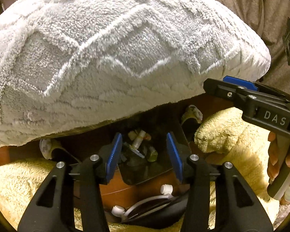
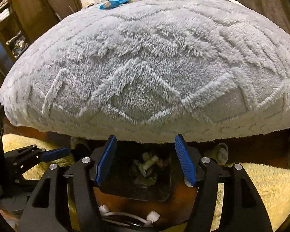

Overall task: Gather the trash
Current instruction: 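Open both grippers to drop the tube and bottle into the bin, then raise both grippers back over the remaining items on the bed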

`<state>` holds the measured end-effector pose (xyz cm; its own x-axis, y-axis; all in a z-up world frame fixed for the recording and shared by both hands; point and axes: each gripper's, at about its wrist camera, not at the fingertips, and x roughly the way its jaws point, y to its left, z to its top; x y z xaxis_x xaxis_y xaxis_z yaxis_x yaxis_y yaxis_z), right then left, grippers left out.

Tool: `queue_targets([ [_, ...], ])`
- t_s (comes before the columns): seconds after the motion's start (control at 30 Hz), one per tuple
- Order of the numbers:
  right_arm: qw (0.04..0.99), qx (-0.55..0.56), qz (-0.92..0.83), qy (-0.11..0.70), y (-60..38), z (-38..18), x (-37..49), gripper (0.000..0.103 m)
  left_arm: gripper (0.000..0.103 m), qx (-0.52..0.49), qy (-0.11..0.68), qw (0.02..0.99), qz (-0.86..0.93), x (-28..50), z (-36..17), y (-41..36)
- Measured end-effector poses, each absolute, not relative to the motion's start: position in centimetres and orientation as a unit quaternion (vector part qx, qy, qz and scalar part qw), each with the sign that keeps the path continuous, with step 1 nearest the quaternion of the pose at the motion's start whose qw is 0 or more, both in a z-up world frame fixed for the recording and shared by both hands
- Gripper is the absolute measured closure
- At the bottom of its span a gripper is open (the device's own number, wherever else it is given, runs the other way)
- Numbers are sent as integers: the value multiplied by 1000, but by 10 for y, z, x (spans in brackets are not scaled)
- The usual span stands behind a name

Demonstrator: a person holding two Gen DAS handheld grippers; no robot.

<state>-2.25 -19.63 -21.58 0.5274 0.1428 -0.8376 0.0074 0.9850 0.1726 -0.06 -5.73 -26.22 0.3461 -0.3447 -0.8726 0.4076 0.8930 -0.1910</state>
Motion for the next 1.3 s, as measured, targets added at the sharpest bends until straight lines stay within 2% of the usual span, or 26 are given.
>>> queue_targets([
  [0.2, 882, 85, 35, 462, -201, -193, -23, 39, 58, 26, 503, 834, -226, -1, -234, -46],
  [0.43, 905, 85, 23, 416, -214, -154, -17, 37, 46, 28, 464, 860, -213, 7, -191, -35],
  [0.63, 918, 78, 6, 388, -232, -129, 8, 36, 44, 27, 439, 878, -187, 37, -164, -23],
  [1.2, 928, 82, 24, 362, -224, -99, 130, 36, 44, 30, 416, 895, -156, 150, -137, -36],
  [1.3, 929, 79, 39, 361, -213, -95, 157, 36, 40, 25, 421, 893, -157, 170, -136, -40],
])
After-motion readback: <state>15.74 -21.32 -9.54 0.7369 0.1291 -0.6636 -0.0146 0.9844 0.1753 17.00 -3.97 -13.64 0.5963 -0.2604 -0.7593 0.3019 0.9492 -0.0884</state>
